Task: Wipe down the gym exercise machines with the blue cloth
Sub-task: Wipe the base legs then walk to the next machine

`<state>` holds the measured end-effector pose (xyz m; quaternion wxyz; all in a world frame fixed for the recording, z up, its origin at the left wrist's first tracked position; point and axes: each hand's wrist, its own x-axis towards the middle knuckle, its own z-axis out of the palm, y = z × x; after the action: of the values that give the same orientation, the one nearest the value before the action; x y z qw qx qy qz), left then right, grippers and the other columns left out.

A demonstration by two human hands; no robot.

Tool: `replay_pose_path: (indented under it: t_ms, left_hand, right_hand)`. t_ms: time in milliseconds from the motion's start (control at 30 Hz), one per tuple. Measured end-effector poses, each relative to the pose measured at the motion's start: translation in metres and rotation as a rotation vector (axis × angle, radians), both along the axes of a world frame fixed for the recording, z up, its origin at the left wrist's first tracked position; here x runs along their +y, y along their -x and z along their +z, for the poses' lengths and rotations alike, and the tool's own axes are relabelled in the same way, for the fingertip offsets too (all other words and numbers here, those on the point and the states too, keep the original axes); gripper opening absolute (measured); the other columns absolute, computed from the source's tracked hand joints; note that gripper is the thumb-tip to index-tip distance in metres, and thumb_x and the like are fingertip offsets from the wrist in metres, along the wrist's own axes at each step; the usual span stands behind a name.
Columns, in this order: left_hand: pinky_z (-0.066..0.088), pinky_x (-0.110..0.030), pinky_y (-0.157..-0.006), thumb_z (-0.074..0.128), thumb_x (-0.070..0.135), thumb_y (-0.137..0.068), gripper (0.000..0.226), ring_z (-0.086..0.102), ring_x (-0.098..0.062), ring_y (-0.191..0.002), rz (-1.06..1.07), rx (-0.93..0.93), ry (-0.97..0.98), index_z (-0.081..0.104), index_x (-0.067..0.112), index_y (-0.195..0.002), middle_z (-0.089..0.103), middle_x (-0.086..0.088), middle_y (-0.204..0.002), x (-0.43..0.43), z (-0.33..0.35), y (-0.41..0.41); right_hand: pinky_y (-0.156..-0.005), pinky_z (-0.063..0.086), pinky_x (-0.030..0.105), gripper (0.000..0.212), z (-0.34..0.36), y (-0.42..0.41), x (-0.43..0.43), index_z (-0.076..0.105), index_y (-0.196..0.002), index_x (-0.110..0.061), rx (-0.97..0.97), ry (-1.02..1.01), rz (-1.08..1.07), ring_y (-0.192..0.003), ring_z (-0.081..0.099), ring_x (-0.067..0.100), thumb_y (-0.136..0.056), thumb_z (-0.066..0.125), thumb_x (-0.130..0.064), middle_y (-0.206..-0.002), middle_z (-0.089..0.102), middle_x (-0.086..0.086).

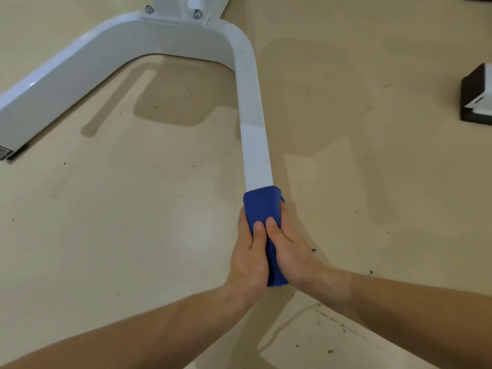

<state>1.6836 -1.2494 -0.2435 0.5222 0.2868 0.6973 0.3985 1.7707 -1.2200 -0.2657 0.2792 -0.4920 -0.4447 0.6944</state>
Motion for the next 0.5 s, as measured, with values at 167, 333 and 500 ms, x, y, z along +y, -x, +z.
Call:
replay_pose_path:
  t_ms: [167,333,500]
  left_hand:
    - [0.049,-0.024,-0.088,0.033,0.032,-0.107,0.035,0.064,0.003,-0.101,0.0,0.041,0.003,0.04,0.044,-0.138,0.065,0.022,-0.114,0.018,0.001,0.004]
    - [0.05,-0.026,-0.093,0.033,0.033,-0.107,0.035,0.062,0.002,-0.104,-0.018,0.063,-0.038,0.041,0.037,-0.14,0.062,0.019,-0.119,0.06,-0.003,0.019]
    - [0.047,-0.015,-0.082,0.034,0.032,-0.107,0.036,0.062,0.007,-0.1,-0.028,0.055,-0.074,0.042,0.036,-0.141,0.063,0.02,-0.118,0.109,-0.009,0.034]
  right_hand:
    - [-0.093,0.042,0.01,0.041,-0.002,0.002,0.017,0.031,-0.148,-0.039,-0.025,-0.026,0.045,-0.116,0.055,-0.009,-0.108,0.032,-0.028,-0.127,0.057,-0.024]
    - [-0.102,0.042,0.022,0.041,-0.005,0.013,0.064,0.032,-0.15,-0.033,-0.052,-0.098,0.055,-0.119,0.056,-0.002,-0.108,0.031,-0.032,-0.13,0.057,-0.016]
    - [-0.102,0.042,0.023,0.042,-0.007,0.024,0.113,0.033,-0.15,-0.031,-0.02,-0.099,0.052,-0.12,0.056,0.002,-0.108,0.03,-0.034,-0.132,0.058,-0.013]
